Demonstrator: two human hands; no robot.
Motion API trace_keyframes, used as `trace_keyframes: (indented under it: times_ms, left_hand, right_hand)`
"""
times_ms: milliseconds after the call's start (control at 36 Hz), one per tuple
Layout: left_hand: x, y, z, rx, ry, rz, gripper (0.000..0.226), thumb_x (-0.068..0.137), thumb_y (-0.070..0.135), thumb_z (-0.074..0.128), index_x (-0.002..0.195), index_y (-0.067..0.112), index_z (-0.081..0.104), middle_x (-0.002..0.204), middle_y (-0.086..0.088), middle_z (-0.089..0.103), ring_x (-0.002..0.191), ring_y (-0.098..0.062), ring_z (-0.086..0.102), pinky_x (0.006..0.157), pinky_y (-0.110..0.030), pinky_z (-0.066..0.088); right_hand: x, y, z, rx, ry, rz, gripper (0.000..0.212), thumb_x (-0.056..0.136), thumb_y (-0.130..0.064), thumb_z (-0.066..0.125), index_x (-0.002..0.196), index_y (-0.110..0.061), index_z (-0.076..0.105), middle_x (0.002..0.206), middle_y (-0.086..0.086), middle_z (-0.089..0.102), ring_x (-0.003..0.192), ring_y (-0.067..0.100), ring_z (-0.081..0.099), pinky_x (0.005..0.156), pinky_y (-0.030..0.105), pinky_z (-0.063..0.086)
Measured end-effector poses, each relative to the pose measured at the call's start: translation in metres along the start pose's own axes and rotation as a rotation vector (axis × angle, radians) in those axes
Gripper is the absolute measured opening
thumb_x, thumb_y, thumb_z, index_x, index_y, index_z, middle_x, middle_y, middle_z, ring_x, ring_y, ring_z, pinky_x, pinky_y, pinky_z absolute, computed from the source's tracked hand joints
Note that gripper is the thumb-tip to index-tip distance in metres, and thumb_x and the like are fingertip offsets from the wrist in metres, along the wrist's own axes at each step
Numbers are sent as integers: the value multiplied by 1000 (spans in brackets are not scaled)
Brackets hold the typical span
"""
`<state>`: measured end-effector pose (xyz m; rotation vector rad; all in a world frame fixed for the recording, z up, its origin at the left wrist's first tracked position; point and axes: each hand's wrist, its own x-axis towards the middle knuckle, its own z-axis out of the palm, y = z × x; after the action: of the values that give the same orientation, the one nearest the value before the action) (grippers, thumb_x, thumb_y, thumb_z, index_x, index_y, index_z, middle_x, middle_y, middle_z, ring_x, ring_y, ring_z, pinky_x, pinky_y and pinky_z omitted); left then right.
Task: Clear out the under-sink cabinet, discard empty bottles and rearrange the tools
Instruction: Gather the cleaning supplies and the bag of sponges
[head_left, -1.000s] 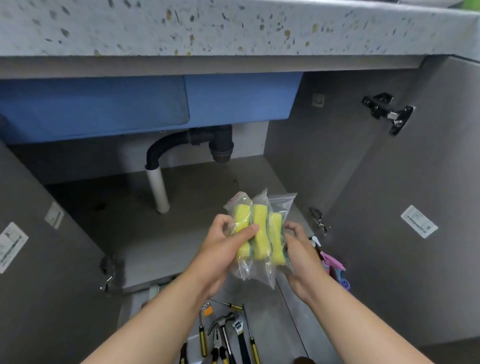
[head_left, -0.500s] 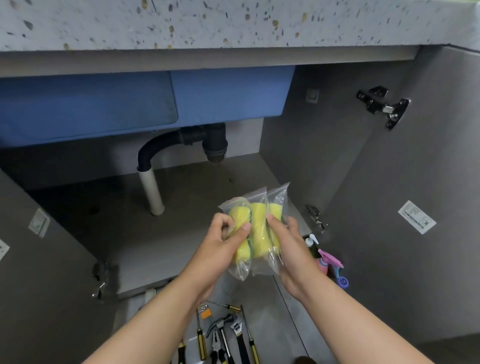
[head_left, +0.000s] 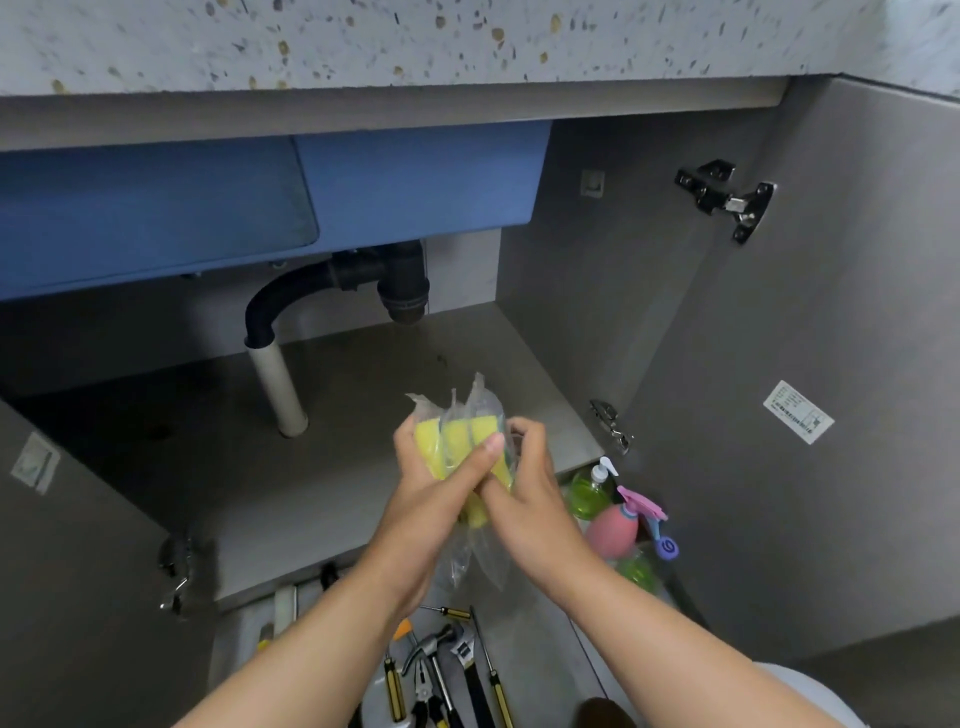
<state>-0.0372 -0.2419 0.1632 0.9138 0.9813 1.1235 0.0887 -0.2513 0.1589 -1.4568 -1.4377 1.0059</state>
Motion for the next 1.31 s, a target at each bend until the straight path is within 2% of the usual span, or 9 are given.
trace_keyframes:
  times_ms: [222,361,528,722,861,972,1111,1222,1306]
  left_hand:
    - [12,-2,-3,-117,147,-119,86,68,47,91,138,32,43,122,-9,72,110,-31,72,96,-55,56]
    - [20,7,-3,-352,-12,-234,50,93,32,65,137,9,60,131,-25,66,121,-46,63,101,-69,47]
    - [23,2,22,-289,-46,-251,42,98,27,57,133,5,64,129,-24,66,120,-44,64,103,-65,48]
    - [32,-7,44,-23,-122,-218,53,90,50,72,134,22,62,122,-7,74,113,-28,71,100,-53,55]
    - [36,-16,58,-122,-65,-197,44,91,24,76,131,11,63,118,-15,74,110,-32,72,99,-53,56]
    - [36,-16,62,-300,-107,-285,39,90,24,76,127,12,69,119,-20,73,109,-35,72,84,-47,62]
    - [35,-16,61,-324,-180,-339,43,92,34,73,129,13,68,124,-23,69,114,-38,69,83,-47,60]
    - [37,-14,59,-383,-199,-298,44,94,35,70,132,15,67,129,-20,68,118,-37,67,86,-47,60]
    - [42,-10,58,-512,-147,-251,51,94,40,70,135,10,63,133,-22,65,121,-38,66,92,-52,57]
  right_hand:
    - [-4,-12,-20,-50,-269,-60,69,78,-51,67,139,-49,34,136,-19,37,123,-19,39,93,2,36]
    - [18,-30,-55,282,-213,148,35,97,-39,63,132,-39,57,128,2,61,121,17,61,106,42,48]
    - [24,6,-80,522,-427,474,54,90,-40,73,139,-29,53,131,6,68,119,30,66,100,62,50]
    - [19,31,-88,431,-335,399,37,97,-36,64,133,-40,59,127,-2,70,117,22,68,92,46,57]
    - [22,25,-90,176,-373,311,38,99,-33,61,135,-42,56,124,-11,71,113,7,68,87,18,52]
    - [26,19,-94,161,-285,315,77,80,-69,64,147,-63,26,162,-14,32,149,7,29,121,42,28]
    - [24,5,-88,161,-374,315,38,87,-81,44,124,-82,35,141,-39,45,123,-15,49,74,21,33]
    - [25,10,-96,363,-284,276,63,83,-68,63,140,-67,36,156,-24,37,146,11,36,113,44,37]
    - [20,20,-98,587,-116,320,82,80,-57,75,152,-42,37,142,-12,59,126,10,59,98,37,49]
